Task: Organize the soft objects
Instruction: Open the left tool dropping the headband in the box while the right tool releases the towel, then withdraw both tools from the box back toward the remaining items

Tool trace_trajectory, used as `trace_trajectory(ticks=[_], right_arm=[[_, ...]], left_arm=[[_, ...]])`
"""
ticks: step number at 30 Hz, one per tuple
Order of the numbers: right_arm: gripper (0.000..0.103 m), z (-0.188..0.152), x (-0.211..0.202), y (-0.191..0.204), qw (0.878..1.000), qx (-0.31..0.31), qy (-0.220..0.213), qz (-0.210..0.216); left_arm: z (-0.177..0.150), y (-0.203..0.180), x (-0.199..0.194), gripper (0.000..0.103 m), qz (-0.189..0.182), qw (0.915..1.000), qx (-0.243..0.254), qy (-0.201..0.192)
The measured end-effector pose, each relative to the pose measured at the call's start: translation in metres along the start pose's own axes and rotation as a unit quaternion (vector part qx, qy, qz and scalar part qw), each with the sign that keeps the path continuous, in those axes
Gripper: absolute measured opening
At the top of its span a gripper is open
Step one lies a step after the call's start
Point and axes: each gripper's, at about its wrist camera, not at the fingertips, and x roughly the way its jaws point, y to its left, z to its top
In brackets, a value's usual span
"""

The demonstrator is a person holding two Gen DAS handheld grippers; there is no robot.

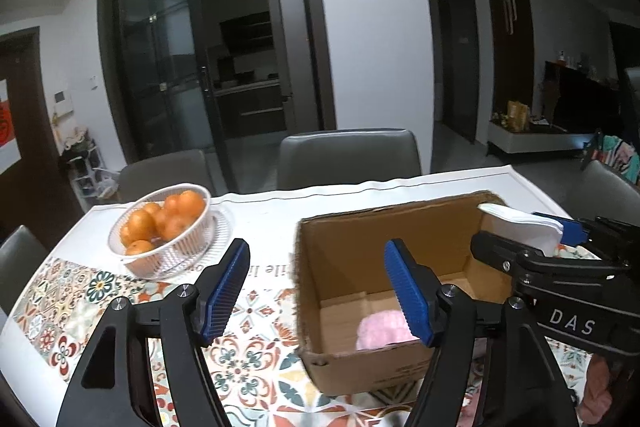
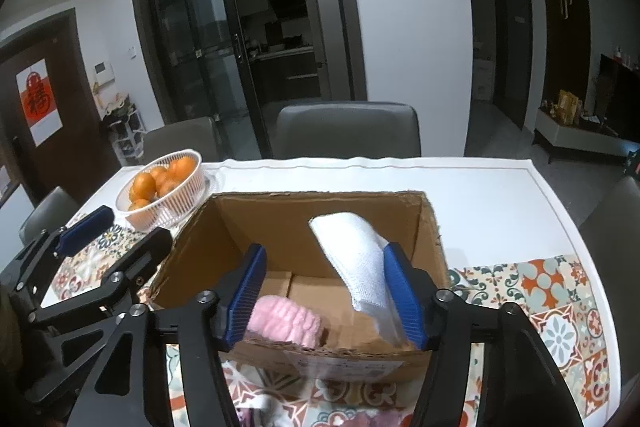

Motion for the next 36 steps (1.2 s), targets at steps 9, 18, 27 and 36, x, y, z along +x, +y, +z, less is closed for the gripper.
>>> trace_trajectory(ticks=[9, 18, 27, 36], right_arm=[[0.076, -0.010, 0.034, 0.005, 0.998, -0.012, 0.066, 0.003], [0.076, -0.013, 0.017, 0.017, 0.998, -0.044, 0.037, -0.025], [0.076, -0.020, -0.028, 0.015, 1.000, -0.013, 0.000, 0.007], [0.076, -0.042, -0.086, 0.018, 0.999, 0.003, -0.042, -0.021]], left_arm=[[-0.017, 0.007, 0.013, 0.076, 0.018, 0.9996, -0.002, 0.022], [-0.022, 0.017, 0.007, 0.076, 0.008, 0.9993, -0.024, 0.026], [-0.021, 0.011, -0.041, 0.078, -0.002, 0.9998, -0.018, -0.006], [-0.033, 0.011, -0.091, 0.084, -0.022, 0.9995, -0.012, -0.019]])
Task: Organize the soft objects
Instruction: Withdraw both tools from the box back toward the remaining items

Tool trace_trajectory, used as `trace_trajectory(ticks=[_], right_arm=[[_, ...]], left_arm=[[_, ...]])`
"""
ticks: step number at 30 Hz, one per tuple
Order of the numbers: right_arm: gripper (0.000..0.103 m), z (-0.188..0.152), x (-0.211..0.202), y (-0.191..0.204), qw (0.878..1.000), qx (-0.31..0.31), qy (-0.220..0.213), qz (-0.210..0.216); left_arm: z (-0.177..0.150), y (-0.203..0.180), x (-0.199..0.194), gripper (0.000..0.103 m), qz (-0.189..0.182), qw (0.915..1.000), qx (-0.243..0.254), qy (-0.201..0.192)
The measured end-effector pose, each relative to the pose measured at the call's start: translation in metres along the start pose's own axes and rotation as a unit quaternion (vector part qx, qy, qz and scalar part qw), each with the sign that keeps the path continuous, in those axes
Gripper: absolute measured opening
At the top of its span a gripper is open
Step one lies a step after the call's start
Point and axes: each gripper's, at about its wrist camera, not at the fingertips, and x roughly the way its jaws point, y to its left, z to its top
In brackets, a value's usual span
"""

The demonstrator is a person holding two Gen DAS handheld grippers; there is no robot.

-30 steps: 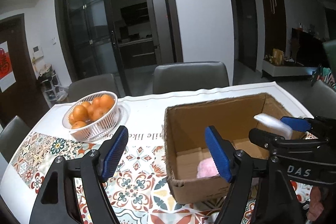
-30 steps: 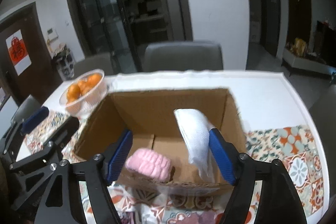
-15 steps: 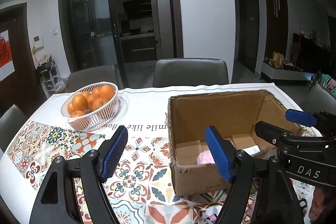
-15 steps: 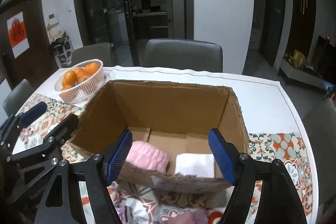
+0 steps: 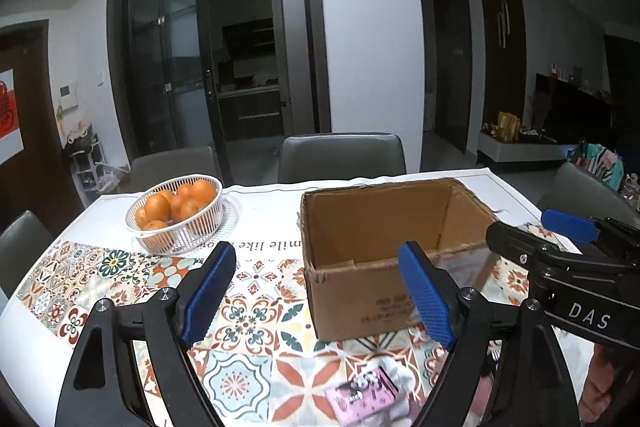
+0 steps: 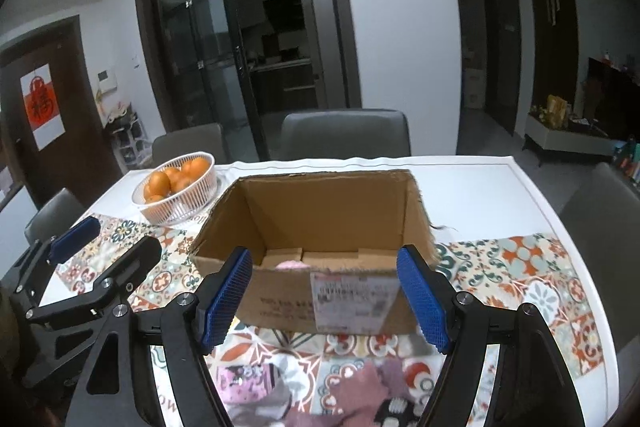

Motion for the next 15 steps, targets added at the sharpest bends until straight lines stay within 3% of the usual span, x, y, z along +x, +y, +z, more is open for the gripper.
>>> trace_trajectory(ticks=[15], right_arm=[[0.076, -0.054, -0.063, 0.004, 0.999, 0.015, -0.013, -0.037]], left_arm=[[-0.048, -0.004, -0.060, 0.084, -0.021, 0.9996, 0.015, 0.012]])
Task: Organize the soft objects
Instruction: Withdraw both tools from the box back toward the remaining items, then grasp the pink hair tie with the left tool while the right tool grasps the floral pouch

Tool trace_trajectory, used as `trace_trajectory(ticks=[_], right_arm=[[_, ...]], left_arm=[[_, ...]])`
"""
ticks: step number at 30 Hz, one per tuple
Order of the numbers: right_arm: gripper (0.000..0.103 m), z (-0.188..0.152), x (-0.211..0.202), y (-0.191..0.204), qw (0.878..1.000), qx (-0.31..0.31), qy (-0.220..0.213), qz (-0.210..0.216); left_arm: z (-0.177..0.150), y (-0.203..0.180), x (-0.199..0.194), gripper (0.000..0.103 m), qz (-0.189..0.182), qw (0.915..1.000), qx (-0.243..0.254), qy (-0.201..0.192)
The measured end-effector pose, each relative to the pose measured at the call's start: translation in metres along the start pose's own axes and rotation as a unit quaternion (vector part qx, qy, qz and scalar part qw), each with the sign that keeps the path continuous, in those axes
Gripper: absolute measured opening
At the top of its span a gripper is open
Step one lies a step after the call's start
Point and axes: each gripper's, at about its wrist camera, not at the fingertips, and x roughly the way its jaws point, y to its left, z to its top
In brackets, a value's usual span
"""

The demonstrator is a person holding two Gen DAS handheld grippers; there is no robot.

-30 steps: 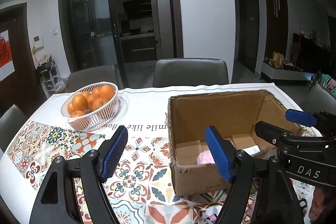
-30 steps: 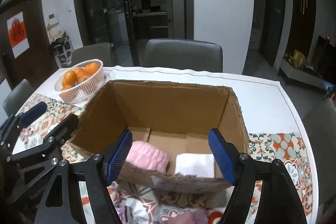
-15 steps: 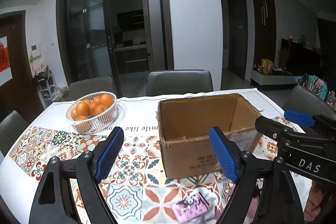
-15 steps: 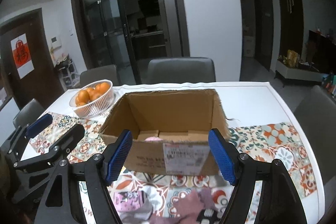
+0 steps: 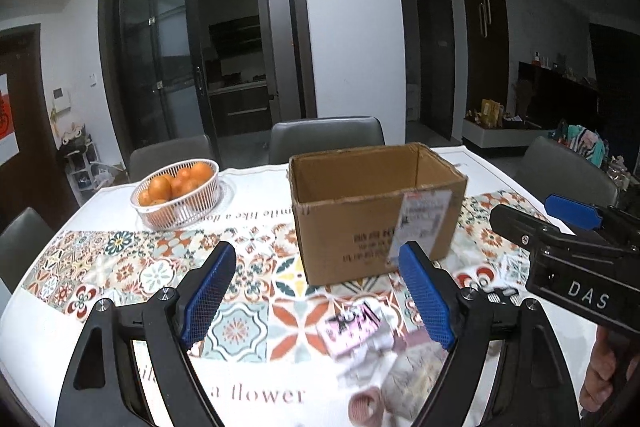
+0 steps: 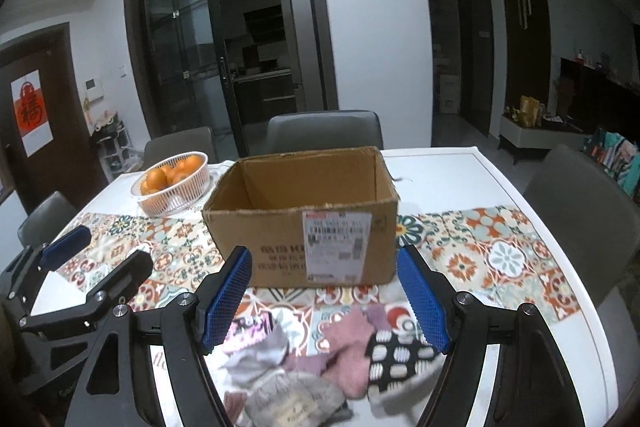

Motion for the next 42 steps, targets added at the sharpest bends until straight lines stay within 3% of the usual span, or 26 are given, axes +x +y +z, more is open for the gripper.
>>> trace_trajectory(ticks=[12, 23, 31, 42], right_arm=[[0.076, -0.047, -0.033, -0.007, 1.000, 0.022, -0.002, -0.021], [0.076, -0.086, -0.041, -0.009, 0.999, 0.011, 0.019, -0.032], [0.076, -0.116, -0.031, -0.002, 0.998, -0.011, 0.051, -0.026], [0.076, -0.143, -0.002, 0.009, 0.994, -0.029, 0.106, -0.006]], left_arm=[[-0.047, -0.004, -0.030, 0.084, -0.019, 0.9996, -0.019, 0.013], [-0.090, -0.017, -0.041, 0.083, -0.029, 0.9991, -0.005, 0.032], [-0.124, -0.019, -0.032, 0.081, -0.047, 0.9968, 0.010, 0.064], [-0.152, -0.020, 0.003, 0.066, -0.067, 0.9914, 0.018, 0.111]])
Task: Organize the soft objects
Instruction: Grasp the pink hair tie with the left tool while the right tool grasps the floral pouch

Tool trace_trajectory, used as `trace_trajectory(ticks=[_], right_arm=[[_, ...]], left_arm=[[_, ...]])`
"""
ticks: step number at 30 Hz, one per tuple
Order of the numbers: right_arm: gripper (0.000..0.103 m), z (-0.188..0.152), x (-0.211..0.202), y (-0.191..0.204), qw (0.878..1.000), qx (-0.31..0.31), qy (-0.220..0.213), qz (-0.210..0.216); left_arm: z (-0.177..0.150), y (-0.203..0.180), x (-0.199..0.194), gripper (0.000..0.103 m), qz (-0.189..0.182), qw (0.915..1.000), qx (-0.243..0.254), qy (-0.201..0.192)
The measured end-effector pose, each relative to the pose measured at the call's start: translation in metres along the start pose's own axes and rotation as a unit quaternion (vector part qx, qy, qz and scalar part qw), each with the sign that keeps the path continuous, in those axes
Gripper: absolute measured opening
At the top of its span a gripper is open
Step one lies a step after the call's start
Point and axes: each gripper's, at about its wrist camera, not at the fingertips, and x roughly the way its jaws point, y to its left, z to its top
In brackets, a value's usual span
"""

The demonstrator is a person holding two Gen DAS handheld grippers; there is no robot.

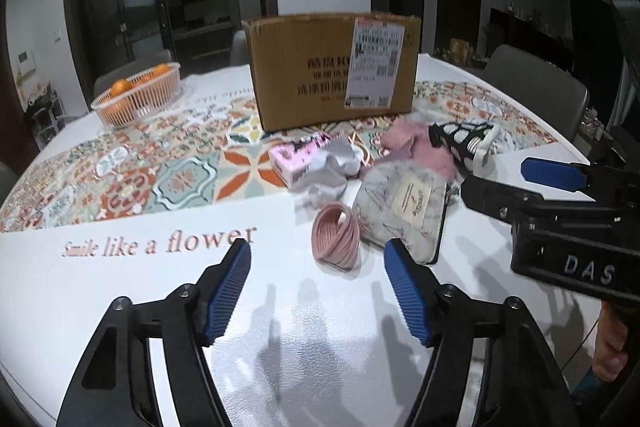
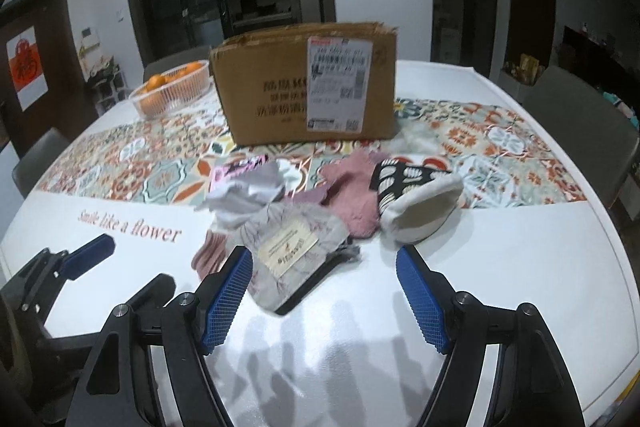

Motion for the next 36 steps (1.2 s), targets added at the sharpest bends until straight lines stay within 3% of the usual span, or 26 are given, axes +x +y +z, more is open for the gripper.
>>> trace_trajectory(ticks=[13, 17, 23, 29, 36], right_arm=[[0.075, -0.005, 0.037, 0.009, 0.998, -0.018, 0.057, 0.029], [0.075, -0.004, 0.039, 0.008, 0.998, -0.019, 0.061, 0.026], [0.075, -0.004, 0.043, 0.008, 0.997, -0.016, 0.067, 0.028], [0.076, -0.005, 0.047, 0.013, 0.997, -0.015, 0.072, 0.037], [0.076, -0.006, 0.059, 0.015, 0.994, -0.009, 0.092, 0.049]], left_arm=[[0.002, -0.002, 0.034, 0.057, -0.039, 0.9987, 0.016, 0.028], [0.003, -0.005, 0.044, 0.048, -0.043, 0.9981, 0.023, 0.039], [0.004, -0.003, 0.057, 0.028, -0.054, 0.9966, 0.013, 0.061], [0.004, 0.000, 0.056, 0.012, -0.051, 0.9970, 0.011, 0.057], [-0.001, 0.010, 0.051, 0.011, -0.039, 0.9976, 0.002, 0.058]])
